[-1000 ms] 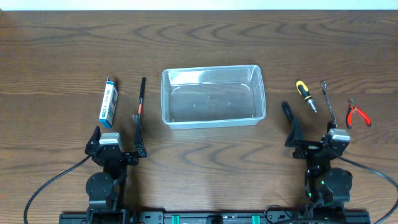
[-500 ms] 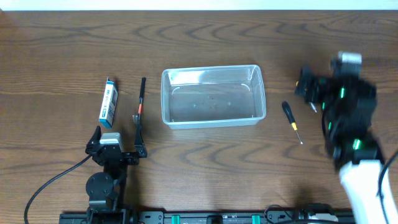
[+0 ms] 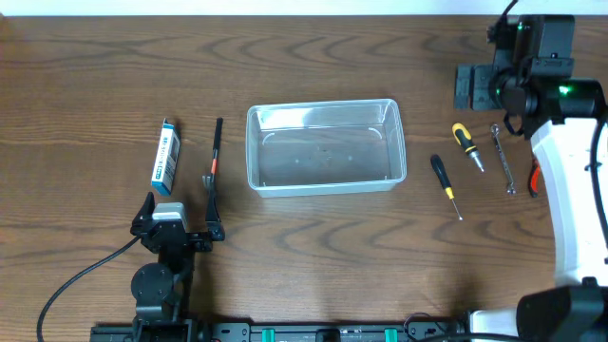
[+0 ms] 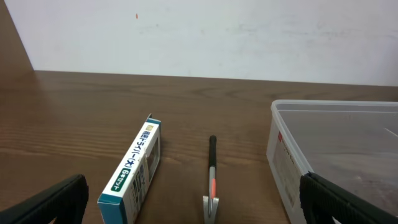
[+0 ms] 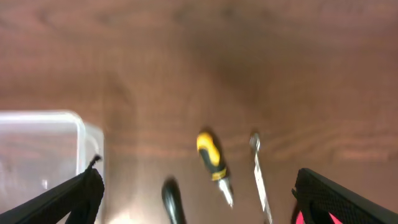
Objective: Pack container
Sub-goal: 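Move the right gripper over the small black-handled screwdriver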
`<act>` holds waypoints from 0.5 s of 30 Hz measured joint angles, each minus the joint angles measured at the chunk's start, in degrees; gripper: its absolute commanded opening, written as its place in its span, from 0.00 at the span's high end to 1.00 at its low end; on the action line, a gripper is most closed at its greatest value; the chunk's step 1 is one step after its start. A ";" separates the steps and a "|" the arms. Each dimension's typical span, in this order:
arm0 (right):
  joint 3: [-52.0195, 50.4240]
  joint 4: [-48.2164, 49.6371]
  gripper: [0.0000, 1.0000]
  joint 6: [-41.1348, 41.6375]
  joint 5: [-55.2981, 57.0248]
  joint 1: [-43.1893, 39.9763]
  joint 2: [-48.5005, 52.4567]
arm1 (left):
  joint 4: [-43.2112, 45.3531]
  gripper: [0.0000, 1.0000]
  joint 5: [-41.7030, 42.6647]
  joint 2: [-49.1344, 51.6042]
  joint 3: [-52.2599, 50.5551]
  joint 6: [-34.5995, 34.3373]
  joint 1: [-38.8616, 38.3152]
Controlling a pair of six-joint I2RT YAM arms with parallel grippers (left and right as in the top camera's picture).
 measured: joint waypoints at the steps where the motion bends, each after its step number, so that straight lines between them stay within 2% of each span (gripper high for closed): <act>1: 0.02 -1.92 0.01 -0.13 -0.48 -0.20 0.68 | 0.00 0.02 0.00 0.00 0.00 0.00 0.00; 11: 0.02 -6.69 0.01 -0.66 -0.79 -1.07 5.66 | 0.00 0.02 0.00 0.00 0.00 0.00 0.00; 15: 0.02 -7.39 0.01 -3.45 -0.81 -1.07 5.81 | 0.00 0.02 0.00 0.00 0.00 0.00 0.00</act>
